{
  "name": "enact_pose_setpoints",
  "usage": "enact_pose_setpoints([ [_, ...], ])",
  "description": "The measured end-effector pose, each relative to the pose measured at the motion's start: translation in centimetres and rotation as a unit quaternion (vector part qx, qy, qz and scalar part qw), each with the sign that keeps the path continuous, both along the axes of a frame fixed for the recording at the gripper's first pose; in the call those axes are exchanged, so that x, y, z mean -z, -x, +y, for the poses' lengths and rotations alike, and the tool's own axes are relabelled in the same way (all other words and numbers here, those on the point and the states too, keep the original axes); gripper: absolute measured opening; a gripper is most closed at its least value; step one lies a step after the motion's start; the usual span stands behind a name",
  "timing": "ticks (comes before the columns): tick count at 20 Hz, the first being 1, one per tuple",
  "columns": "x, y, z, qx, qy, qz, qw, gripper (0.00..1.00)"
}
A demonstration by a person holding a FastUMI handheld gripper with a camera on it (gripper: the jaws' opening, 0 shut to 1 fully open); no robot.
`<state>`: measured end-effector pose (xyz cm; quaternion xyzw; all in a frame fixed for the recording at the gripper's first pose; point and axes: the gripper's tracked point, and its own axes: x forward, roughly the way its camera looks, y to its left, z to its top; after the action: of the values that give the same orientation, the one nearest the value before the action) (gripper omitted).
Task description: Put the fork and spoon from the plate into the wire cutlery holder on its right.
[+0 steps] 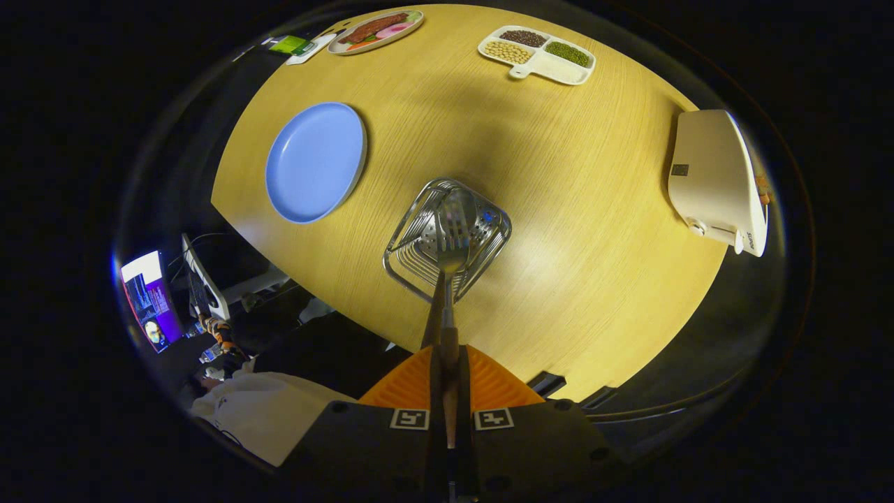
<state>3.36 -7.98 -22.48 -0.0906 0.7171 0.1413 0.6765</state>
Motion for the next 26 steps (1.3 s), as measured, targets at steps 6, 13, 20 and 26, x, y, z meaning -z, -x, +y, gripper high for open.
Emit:
enact_pose_setpoints([
  [6,0.5,-0.7,0.8,0.007,-0.007,0.024,1.0,0.12],
  [13,-2.2,-1.4,3.4,0.0,-0.056,-0.033,0.998,0.63],
  [20,-4.8,-0.3,4.6,0.007,-0.089,-0.098,0.991,1.0],
  [26,-7.8,0.0,5.2,0.045,-0.117,-0.186,0.975,1.0],
])
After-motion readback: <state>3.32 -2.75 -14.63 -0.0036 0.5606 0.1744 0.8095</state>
